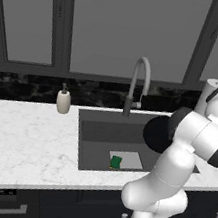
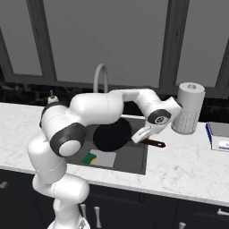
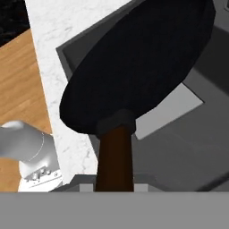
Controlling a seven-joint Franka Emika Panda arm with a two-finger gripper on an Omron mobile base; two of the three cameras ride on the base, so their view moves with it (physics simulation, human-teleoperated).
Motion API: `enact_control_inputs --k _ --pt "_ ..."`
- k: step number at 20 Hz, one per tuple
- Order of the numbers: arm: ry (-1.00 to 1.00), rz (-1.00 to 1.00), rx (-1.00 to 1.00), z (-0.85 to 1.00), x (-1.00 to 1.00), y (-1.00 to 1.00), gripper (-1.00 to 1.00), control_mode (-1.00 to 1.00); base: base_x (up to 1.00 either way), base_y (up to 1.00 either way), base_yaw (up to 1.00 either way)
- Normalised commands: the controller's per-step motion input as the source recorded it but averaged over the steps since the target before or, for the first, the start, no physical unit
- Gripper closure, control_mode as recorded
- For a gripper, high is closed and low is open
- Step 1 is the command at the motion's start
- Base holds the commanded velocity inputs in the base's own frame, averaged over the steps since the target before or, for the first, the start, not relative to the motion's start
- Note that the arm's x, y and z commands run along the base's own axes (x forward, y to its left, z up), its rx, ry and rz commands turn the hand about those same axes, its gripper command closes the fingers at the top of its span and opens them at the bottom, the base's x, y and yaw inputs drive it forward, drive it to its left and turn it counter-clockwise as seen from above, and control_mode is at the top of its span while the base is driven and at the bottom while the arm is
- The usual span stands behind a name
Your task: Pick the pan and sponge and place them into the sink. Then turn on the water.
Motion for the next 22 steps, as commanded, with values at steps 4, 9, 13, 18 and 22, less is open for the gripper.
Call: enact_control_inputs --k 4,9,13,18,22 --pt "-0.16 0.04 0.0 -0.06 0.0 0.46 1.0 -1.0 0.0 0.0 0.0" --pt "-0.02 0.02 0.0 -0.07 0.0 0.11 1.0 -1.0 0.0 0.0 0.0" --pt "-0.01 0.0 -0.02 -0.09 0.0 0.06 1.0 -1.0 0.0 0.0 0.0" --pt "-0.07 0.0 0.0 -0.21 0.0 0.26 1.0 -1.0 0.0 0.0 0.0" --pt "-0.02 0.0 -0.01 -0.35 0.0 0.43 1.0 -1.0 0.0 0.0 0.0"
